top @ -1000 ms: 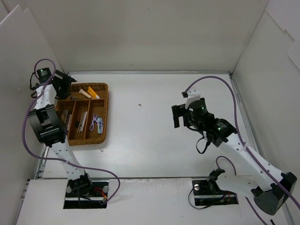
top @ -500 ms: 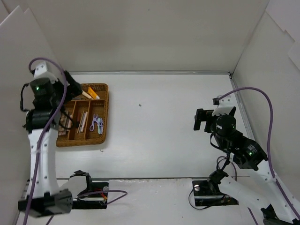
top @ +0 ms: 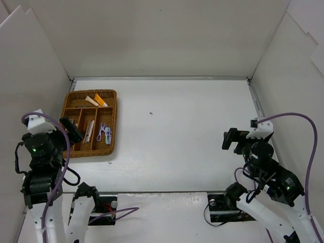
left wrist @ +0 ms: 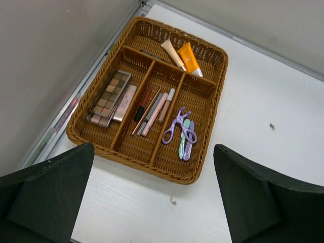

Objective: Organize the makeup

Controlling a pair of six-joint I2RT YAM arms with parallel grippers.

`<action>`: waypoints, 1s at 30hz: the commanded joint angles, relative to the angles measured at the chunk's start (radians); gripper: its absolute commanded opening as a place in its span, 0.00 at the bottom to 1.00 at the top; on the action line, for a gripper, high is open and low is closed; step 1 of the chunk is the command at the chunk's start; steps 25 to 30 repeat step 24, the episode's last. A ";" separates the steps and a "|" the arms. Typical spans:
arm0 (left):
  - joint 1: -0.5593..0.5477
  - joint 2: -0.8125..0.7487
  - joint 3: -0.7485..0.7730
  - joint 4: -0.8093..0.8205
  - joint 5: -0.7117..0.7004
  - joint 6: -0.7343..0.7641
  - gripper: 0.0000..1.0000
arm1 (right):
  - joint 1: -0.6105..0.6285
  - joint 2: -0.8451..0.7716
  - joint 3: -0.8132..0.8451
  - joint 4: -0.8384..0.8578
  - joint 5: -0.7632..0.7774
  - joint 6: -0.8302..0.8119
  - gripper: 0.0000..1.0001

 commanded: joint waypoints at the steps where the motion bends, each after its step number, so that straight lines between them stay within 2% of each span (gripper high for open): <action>1: -0.009 0.011 -0.004 -0.005 -0.016 -0.010 0.99 | -0.005 -0.006 -0.015 0.031 0.044 0.003 0.98; 30: -0.009 -0.038 -0.075 0.001 -0.006 -0.075 0.99 | -0.008 -0.053 -0.032 0.031 0.034 0.006 0.98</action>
